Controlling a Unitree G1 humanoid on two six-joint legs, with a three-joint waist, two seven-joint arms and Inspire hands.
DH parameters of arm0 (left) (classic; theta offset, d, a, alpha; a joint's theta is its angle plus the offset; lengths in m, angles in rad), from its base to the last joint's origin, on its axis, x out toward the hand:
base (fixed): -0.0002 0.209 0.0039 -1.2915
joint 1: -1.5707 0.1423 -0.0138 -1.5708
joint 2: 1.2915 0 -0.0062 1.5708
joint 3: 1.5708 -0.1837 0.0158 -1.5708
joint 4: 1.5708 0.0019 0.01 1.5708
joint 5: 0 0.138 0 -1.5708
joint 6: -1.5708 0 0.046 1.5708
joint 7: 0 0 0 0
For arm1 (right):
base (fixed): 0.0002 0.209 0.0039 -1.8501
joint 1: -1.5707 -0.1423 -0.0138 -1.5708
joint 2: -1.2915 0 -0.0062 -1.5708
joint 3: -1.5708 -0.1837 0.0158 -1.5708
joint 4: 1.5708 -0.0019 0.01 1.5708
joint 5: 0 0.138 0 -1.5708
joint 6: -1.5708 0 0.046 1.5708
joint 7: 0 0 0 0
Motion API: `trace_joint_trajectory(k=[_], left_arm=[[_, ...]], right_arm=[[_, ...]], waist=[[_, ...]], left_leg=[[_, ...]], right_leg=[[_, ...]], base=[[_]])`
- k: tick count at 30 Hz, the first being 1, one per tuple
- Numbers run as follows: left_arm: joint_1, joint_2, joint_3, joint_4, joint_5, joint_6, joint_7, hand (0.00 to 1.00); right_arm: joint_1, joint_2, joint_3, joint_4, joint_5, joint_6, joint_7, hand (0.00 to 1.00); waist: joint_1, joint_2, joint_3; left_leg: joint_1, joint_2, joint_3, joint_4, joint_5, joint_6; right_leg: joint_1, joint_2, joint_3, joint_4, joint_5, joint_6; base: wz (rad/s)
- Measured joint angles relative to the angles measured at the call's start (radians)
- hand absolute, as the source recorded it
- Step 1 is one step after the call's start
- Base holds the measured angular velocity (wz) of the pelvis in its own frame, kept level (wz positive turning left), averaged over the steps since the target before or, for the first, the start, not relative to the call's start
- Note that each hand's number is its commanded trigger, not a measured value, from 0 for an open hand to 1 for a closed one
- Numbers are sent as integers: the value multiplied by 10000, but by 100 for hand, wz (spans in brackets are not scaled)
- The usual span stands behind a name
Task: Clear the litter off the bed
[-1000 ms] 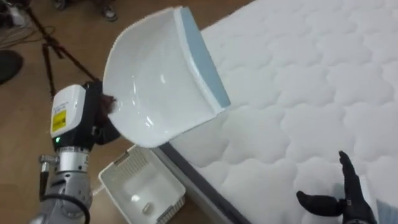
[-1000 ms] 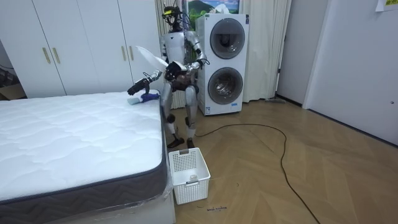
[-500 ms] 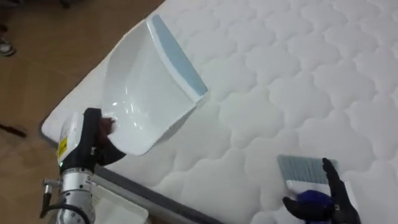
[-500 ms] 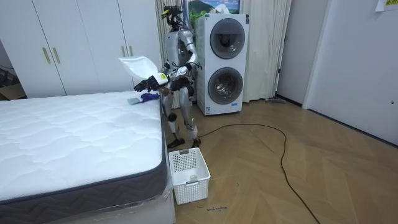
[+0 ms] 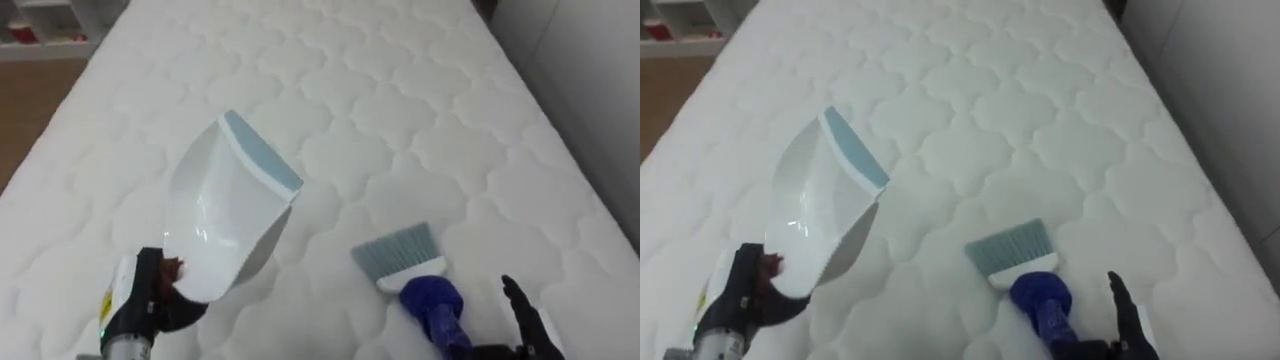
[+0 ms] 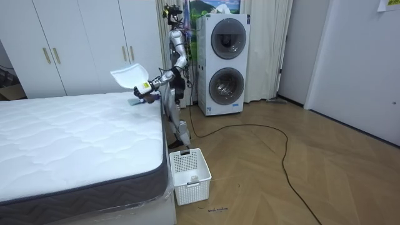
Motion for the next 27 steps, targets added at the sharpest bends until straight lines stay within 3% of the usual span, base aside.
trace_joint_trajectory(k=[1, 5, 7, 11, 15, 23, 27], left_arm=[[0, -25, 0, 118, -2, 6, 0, 0], [-13, -44, -11, 440, -333, 47, -240, 0], [-20, -41, 5, 454, -411, 68, -336, 0], [-90, -40, 8, 658, -405, 166, -574, 0], [-149, -42, -50, 926, -407, 294, -881, 0], [-200, -110, 32, 3223, -756, 653, -1548, 0], [-159, -170, 96, 4186, -767, 890, -1660, 0]], right_arm=[[-3, 4, -5, 83, -1, 0, 4, 0], [-29, 161, -148, 309, 48, 3, 103, 0], [-69, 227, -152, 446, 46, 3, 134, 0], [-74, 256, -264, 683, 57, 6, 140, 0], [-53, 260, -387, 1183, 257, 87, 102, 0], [-42, 276, -563, 2427, 386, 448, 111, 0], [-117, 300, -695, 3015, 386, 676, 137, 0]], waist=[[1, 4, 13], [-165, 102, 101], [-168, 124, 101], [-241, 149, 72], [-248, 130, 68], [-206, 7, 62], [-188, -56, 10]], left_leg=[[45, 0, 0, -50, 9, 14], [163, 20, 88, -134, 22, 35], [198, 18, 168, -169, 24, 36], [195, 16, 230, -240, 24, 36], [339, 30, 352, -336, 25, 36], [600, 6, 389, -384, 25, 38], [699, 10, 386, -546, 38, 63]], right_leg=[[22, 9, -6, -19, -6, -9], [85, 8, -47, -171, -6, -14], [86, 6, -65, -218, -7, -14], [141, -109, -555, -375, -7, -14], [300, -166, -622, -518, -5, -14], [427, -138, -608, -567, -28, 12], [457, -138, -643, -570, -27, 14]], base=[[-19], [-8], [-19], [-9], [0], [-1], [0]])
